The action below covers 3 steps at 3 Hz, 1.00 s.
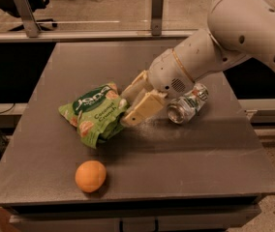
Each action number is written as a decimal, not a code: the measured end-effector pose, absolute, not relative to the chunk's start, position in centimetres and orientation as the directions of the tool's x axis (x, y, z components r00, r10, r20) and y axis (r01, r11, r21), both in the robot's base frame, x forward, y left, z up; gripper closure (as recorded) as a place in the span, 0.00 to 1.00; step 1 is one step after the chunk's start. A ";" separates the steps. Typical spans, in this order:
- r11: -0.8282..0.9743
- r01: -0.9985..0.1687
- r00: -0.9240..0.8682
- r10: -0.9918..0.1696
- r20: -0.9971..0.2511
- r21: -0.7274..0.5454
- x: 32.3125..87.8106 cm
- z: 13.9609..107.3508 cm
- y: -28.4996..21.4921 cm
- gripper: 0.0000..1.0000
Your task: Move green rice chip bag near orange
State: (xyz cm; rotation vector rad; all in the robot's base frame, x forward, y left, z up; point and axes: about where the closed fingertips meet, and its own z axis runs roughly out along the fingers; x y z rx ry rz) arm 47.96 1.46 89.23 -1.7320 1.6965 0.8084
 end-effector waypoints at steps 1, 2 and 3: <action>-0.028 -1.000 0.010 -0.657 -0.754 0.011 47.6 89.1 1.2 0.00; -0.018 -1.000 0.005 -0.666 -0.746 0.009 47.8 88.9 0.8 0.00; 0.026 -1.000 -0.011 -0.680 -0.733 -0.009 48.8 89.1 -0.7 0.00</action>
Offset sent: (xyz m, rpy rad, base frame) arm 0.0029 -0.0170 -0.0074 -0.0426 -0.0049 -0.0333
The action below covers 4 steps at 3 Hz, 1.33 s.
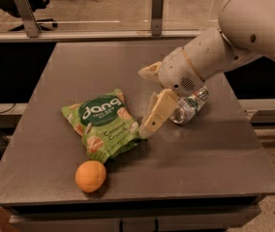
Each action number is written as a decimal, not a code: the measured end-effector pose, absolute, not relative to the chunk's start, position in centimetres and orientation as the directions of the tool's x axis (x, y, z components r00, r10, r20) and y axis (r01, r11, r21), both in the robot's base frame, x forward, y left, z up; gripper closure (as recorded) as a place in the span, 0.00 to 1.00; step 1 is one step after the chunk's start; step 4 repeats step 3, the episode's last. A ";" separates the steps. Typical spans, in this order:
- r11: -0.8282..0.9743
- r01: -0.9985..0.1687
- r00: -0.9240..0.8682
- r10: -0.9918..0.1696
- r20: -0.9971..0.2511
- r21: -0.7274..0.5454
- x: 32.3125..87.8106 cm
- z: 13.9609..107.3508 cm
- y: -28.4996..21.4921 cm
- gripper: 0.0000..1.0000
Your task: Move green rice chip bag near orange
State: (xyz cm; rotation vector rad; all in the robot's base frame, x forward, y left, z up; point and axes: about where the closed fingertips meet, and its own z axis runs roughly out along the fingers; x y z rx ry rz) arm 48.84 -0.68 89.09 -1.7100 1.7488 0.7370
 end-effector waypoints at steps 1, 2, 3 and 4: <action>0.147 -0.987 -0.056 -0.682 -0.729 -0.061 51.9 90.8 -5.2 0.00; 0.309 -0.933 -0.081 -0.677 -0.731 -0.184 56.7 95.7 -11.3 0.00; 0.332 -0.915 -0.054 -0.667 -0.743 -0.231 57.4 98.6 -12.3 0.00; 0.332 -0.915 -0.054 -0.667 -0.743 -0.231 57.4 98.6 -12.3 0.00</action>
Offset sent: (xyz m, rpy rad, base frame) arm 0.1431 -0.2020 0.1508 -0.0113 -0.3665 -0.5286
